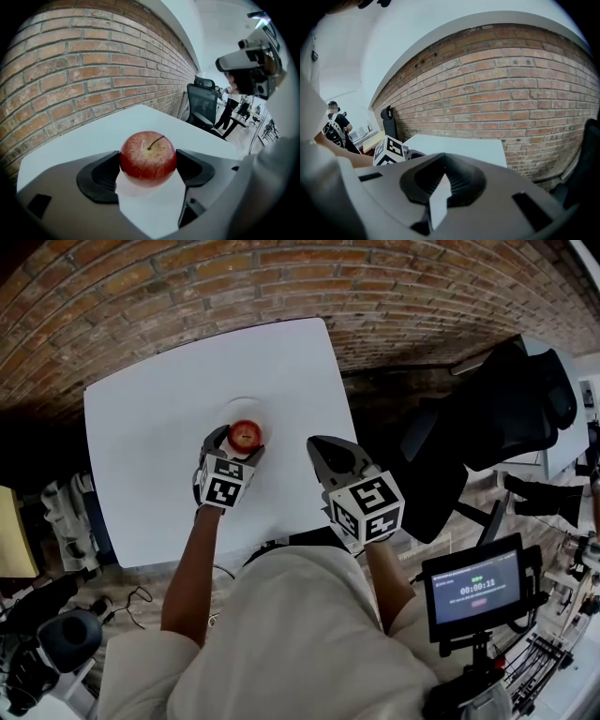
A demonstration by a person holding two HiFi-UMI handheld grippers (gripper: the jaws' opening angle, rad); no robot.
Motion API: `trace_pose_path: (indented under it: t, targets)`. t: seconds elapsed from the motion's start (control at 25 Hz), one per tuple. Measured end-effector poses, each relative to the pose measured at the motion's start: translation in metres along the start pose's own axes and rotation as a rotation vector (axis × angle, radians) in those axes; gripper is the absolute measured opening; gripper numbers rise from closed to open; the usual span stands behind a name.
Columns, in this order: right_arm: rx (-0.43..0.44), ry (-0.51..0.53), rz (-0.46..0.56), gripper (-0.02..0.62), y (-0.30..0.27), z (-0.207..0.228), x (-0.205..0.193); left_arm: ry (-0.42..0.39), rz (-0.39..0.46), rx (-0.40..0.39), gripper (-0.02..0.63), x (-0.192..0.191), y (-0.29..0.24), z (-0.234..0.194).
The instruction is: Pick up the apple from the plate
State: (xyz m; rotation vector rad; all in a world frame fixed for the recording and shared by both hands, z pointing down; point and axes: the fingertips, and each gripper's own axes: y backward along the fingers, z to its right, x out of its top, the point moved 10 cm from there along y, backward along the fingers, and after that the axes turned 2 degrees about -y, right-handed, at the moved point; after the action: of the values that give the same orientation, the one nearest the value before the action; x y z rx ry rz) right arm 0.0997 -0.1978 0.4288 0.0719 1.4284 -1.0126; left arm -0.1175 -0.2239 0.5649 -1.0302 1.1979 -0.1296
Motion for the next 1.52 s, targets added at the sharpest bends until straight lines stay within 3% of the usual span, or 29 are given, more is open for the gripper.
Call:
trace_pose_path:
  t: [0.48,1.52]
  targets:
    - [0.016,0.038,0.042,0.003,0.006,-0.015,0.015,0.008,0.060,0.027,0.371,0.002,0.033,-0.005]
    - [0.056,0.110,0.125,0.003,0.003,-0.047,0.055,-0.002,0.238,0.105,0.371,0.051,0.117,-0.010]
